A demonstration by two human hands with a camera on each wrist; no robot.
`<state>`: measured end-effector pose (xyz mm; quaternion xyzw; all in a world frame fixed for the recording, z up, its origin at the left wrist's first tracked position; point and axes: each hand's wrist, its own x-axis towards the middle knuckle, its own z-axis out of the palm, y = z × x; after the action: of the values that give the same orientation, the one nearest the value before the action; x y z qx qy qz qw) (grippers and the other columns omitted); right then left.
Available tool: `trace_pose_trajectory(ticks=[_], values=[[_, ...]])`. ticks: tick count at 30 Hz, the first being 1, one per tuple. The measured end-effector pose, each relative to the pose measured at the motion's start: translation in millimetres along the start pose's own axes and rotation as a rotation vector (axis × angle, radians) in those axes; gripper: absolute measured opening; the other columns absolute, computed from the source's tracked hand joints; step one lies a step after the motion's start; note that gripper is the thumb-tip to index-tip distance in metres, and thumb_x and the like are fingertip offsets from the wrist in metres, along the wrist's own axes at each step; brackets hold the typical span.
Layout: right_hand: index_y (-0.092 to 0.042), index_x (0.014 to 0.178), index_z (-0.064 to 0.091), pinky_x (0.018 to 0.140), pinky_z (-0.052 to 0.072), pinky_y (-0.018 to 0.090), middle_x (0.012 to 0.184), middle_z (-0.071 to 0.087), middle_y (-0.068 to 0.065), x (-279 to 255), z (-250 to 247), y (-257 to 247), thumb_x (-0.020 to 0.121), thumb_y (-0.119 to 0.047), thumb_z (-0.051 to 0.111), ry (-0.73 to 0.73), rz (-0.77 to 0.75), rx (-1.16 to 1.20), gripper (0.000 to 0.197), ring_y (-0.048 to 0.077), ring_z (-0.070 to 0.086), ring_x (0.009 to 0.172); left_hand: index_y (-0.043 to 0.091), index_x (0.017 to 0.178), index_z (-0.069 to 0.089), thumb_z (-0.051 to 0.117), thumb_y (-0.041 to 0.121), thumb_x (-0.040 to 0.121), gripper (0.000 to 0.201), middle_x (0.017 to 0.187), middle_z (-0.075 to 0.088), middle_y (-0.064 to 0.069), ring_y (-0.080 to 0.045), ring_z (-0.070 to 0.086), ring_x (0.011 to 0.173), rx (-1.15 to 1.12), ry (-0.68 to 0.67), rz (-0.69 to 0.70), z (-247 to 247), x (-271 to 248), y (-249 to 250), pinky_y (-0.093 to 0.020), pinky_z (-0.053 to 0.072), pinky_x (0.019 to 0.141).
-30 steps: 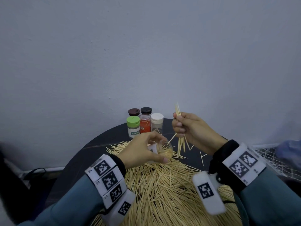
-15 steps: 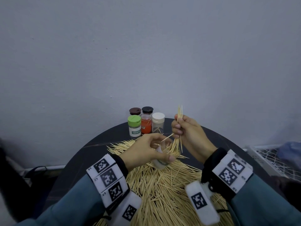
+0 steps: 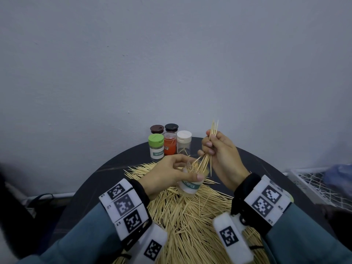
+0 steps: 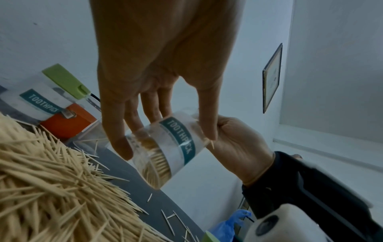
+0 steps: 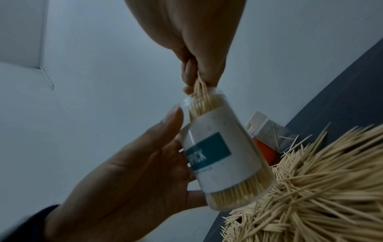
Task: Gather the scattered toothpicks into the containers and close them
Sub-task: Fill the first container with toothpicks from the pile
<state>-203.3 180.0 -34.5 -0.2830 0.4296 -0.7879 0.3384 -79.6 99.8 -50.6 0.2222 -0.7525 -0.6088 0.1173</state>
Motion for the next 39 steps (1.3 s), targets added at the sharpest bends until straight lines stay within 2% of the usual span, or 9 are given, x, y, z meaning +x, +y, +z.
trace_pose_trajectory(ticks=[3, 8, 15, 19, 23, 26, 28, 34, 39], values=[[-0.011, 0.090, 0.043, 0.044, 0.031, 0.014, 0.058, 0.035, -0.004, -1, 2, -1, 0.102, -0.008, 0.024, -0.010, -0.019, 0.026, 0.022, 0.002, 0.031, 0.041, 0.024, 0.117, 0.057, 0.076, 0.019, 0.076, 0.046, 0.110, 0.059, 0.008, -0.004, 0.054, 0.103, 0.039, -0.031, 0.003, 4, -1, 0, -0.018, 0.045, 0.072], [-0.012, 0.090, 0.043, 0.043, 0.029, 0.013, 0.056, 0.037, -0.007, -1, 1, 6, 0.102, -0.009, 0.024, -0.024, -0.042, -0.010, 0.023, 0.001, 0.031, 0.042, 0.029, 0.103, 0.056, 0.075, 0.014, 0.077, 0.036, 0.102, 0.059, 0.009, 0.000, 0.055, 0.093, -0.003, -0.062, -0.004, 9, -1, -1, -0.009, 0.046, 0.063], [-0.013, 0.090, 0.044, 0.052, 0.042, 0.015, 0.061, 0.042, -0.003, -8, 2, 5, 0.102, -0.013, 0.026, -0.150, -0.045, -0.204, 0.022, 0.006, 0.042, 0.052, 0.022, 0.116, 0.059, 0.078, 0.030, 0.060, 0.061, 0.117, 0.065, -0.002, -0.018, 0.062, 0.108, -0.073, 0.013, 0.014, 3, -1, 2, -0.028, 0.053, 0.077], [-0.014, 0.091, 0.047, 0.066, 0.053, 0.017, 0.069, 0.066, -0.006, -12, 1, 6, 0.102, -0.013, 0.028, -0.173, -0.079, -0.284, 0.022, 0.005, 0.064, 0.069, 0.019, 0.119, 0.060, 0.074, 0.031, 0.062, 0.060, 0.114, 0.069, -0.003, -0.018, 0.066, 0.104, -0.162, 0.052, 0.043, 0, -1, 5, -0.032, 0.056, 0.076], [-0.016, 0.098, 0.055, 0.070, 0.052, 0.013, 0.091, 0.071, -0.011, -16, 0, 15, 0.101, -0.014, 0.030, -0.188, -0.036, -0.323, 0.025, -0.002, 0.066, 0.082, 0.019, 0.119, 0.061, 0.074, 0.030, 0.064, 0.058, 0.113, 0.069, -0.005, -0.020, 0.066, 0.104, -0.171, 0.073, 0.070, -1, -1, 5, -0.035, 0.055, 0.079], [-0.015, 0.112, 0.059, 0.079, 0.052, 0.013, 0.113, 0.065, -0.004, -16, -1, 20, 0.101, -0.016, 0.033, -0.174, -0.013, -0.388, 0.028, 0.003, 0.063, 0.096, 0.018, 0.119, 0.061, 0.075, 0.030, 0.063, 0.059, 0.113, 0.069, -0.006, -0.020, 0.066, 0.105, -0.159, 0.086, 0.076, -4, -1, 5, -0.040, 0.053, 0.087], [-0.016, 0.105, 0.059, 0.081, 0.049, 0.012, 0.117, 0.063, 0.000, -16, -1, 19, 0.100, -0.014, 0.035, -0.163, 0.007, -0.414, 0.025, 0.005, 0.061, 0.097, 0.020, 0.118, 0.062, 0.075, 0.031, 0.062, 0.059, 0.114, 0.069, -0.004, -0.019, 0.065, 0.106, -0.145, 0.090, 0.087, -5, -1, 4, -0.039, 0.053, 0.087], [-0.017, 0.094, 0.059, 0.104, 0.039, 0.048, 0.122, 0.062, 0.002, -15, 0, 17, 0.078, -0.027, 0.048, -0.205, 0.004, -0.424, 0.021, 0.024, 0.055, 0.117, 0.023, 0.117, 0.062, 0.077, 0.034, 0.059, 0.061, 0.118, 0.066, 0.001, -0.016, 0.062, 0.110, -0.097, 0.093, 0.086, -8, -2, 5, -0.036, 0.052, 0.087], [-0.018, 0.081, 0.058, 0.104, 0.040, 0.050, 0.119, 0.065, -0.001, -14, -3, 15, 0.101, -0.032, 0.030, -0.183, -0.032, -0.390, 0.036, 0.020, 0.059, 0.113, 0.025, 0.121, 0.059, 0.076, 0.033, 0.060, 0.063, 0.120, 0.063, 0.002, -0.013, 0.061, 0.110, -0.051, 0.048, 0.073, -6, -3, 6, -0.030, 0.052, 0.084]])
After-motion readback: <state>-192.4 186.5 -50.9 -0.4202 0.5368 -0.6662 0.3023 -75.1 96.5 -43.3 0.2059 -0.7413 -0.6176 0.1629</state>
